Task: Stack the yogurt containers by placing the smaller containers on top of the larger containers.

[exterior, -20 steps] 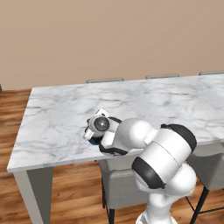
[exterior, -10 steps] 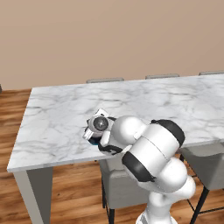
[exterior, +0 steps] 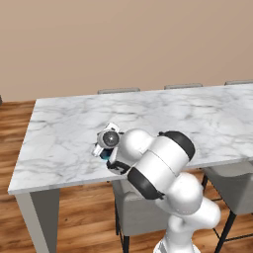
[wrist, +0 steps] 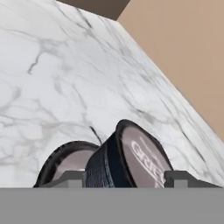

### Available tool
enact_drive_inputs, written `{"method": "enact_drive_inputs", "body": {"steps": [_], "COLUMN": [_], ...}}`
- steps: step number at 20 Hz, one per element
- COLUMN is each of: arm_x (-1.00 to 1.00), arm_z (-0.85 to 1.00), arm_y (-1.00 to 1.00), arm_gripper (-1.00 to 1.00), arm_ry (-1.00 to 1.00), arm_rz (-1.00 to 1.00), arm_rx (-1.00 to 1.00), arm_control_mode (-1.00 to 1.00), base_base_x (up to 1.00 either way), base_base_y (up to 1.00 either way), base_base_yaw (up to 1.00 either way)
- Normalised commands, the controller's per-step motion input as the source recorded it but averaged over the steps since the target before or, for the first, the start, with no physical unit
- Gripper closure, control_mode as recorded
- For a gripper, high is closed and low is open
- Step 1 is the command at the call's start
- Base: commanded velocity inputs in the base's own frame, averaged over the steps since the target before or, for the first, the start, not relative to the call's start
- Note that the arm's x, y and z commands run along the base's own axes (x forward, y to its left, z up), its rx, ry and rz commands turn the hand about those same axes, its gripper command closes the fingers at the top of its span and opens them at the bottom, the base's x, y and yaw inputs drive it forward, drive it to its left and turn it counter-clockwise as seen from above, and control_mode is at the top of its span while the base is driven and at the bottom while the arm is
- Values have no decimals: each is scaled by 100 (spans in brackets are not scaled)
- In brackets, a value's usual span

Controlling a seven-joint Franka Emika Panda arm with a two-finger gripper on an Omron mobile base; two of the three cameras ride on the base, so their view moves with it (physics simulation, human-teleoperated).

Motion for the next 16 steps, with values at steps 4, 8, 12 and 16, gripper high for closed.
{"method": "enact_drive_inputs", "body": {"steps": [4, 8, 12, 16], "arm_x": [0, -11, -11, -9], "arm_z": [-10, 0, 14, 6], "arm_y": [0, 0, -8, -1], "arm_gripper": [100, 100, 100, 100], "arm_ry": [0, 0, 0, 1], "arm_rz": [0, 0, 0, 0], "arm_rx": [0, 0, 0, 0], "arm_control_mode": [-100, -100, -100, -100], "base_base_x": [0, 0, 0, 0], "base_base_y": [0, 0, 0, 0], "base_base_yaw": [0, 0, 0, 0]}}
